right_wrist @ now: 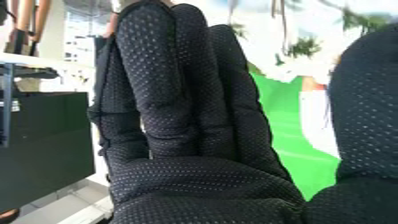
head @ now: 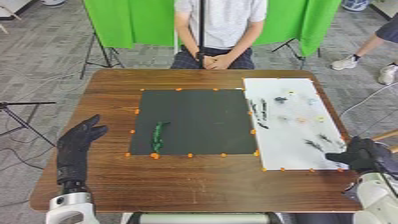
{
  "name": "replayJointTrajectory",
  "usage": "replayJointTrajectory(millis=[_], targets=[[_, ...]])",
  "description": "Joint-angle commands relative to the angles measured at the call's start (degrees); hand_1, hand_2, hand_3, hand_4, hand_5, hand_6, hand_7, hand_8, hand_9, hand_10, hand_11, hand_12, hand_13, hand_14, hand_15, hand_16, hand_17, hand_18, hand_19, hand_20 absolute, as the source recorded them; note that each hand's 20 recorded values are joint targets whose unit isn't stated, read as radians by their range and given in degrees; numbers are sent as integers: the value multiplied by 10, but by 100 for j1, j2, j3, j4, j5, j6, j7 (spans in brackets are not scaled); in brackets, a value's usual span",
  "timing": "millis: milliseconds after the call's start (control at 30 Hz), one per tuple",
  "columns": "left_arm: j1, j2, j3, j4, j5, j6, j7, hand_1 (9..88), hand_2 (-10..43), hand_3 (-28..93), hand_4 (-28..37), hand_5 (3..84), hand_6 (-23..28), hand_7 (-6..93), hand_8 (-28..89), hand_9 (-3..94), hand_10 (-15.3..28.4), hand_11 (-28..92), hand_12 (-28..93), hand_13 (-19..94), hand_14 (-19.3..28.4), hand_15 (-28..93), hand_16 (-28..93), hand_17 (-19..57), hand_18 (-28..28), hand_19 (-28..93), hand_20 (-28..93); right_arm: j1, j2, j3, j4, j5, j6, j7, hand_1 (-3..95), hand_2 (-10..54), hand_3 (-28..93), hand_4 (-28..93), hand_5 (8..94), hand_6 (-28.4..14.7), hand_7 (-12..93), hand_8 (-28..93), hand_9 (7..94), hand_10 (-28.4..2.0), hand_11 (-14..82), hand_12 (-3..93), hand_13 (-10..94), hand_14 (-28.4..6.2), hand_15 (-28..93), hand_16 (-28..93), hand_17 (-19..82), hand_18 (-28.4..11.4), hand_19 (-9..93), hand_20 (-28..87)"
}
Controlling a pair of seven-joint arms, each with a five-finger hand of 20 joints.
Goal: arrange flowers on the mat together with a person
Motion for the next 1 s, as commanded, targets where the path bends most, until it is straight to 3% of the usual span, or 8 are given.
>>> replayJointTrajectory(millis=[33,267,300,367,400,433,567,1000], targets=[[64,-4,35,-11,34,-51,-90,265,59,681,-231,525,36,164,-70,561,158,234,131,443,187,246,-26,134,127,151,213,-15,113,-189,157,-261,92,-6,355,-95,650,-282,703,-33,150,-63,783,-138,184,217,779,-79,495,338,333,-216,602,450],[70,-2,28,-23,30,-54,-116,265,58,680,-230,524,36,164,-70,560,159,235,131,443,186,245,-26,133,128,151,212,33,157,-358,277,-288,418,-17,443,-95,641,-282,765,-2,186,-30,851,-121,213,228,809,-73,570,343,345,-208,620,452],[74,-3,26,-24,30,-59,-117,265,58,680,-230,524,36,163,-70,560,159,235,131,443,186,245,-26,133,128,151,212,39,157,-369,299,-293,483,-32,500,-95,566,-282,781,-1,192,49,867,-114,219,232,819,-69,582,343,348,-206,624,449],[81,-10,20,-26,35,-77,-120,265,59,679,-230,522,35,164,-70,560,158,235,131,442,186,246,-26,133,128,151,212,54,156,-379,302,-200,478,-1,732,-95,-10,90,810,0,182,102,889,-105,211,267,832,-67,593,343,354,-206,630,449],[81,-10,20,-27,37,-76,-122,265,59,679,-230,522,36,164,-70,560,158,235,131,442,187,246,-26,133,128,151,212,59,147,-374,304,-138,496,13,806,-95,-189,228,825,2,182,111,904,-99,199,295,839,-66,599,345,358,-206,633,446],[83,-12,18,-28,35,-77,-126,265,59,679,-230,522,36,164,-70,560,158,235,131,441,186,246,-26,133,128,151,212,60,142,-372,303,-70,540,35,835,-95,-250,286,836,5,185,115,918,-94,188,314,847,-64,606,346,362,-206,637,444],[83,-14,7,-29,38,-98,-147,265,58,679,-229,522,36,164,-70,559,157,235,131,440,187,244,-26,131,128,148,210,49,61,-246,142,255,579,172,869,-95,-282,367,866,10,194,117,936,-86,195,334,864,-61,624,351,373,-205,649,441],[124,-12,-23,-62,64,-141,-214,265,56,678,-227,519,38,161,-69,555,159,234,130,434,188,243,-24,125,128,141,207,579,-156,-305,-727,1442,1324,197,883,-95,-283,392,878,10,198,123,937,-89,230,323,873,-58,627,350,380,-209,664,439]])
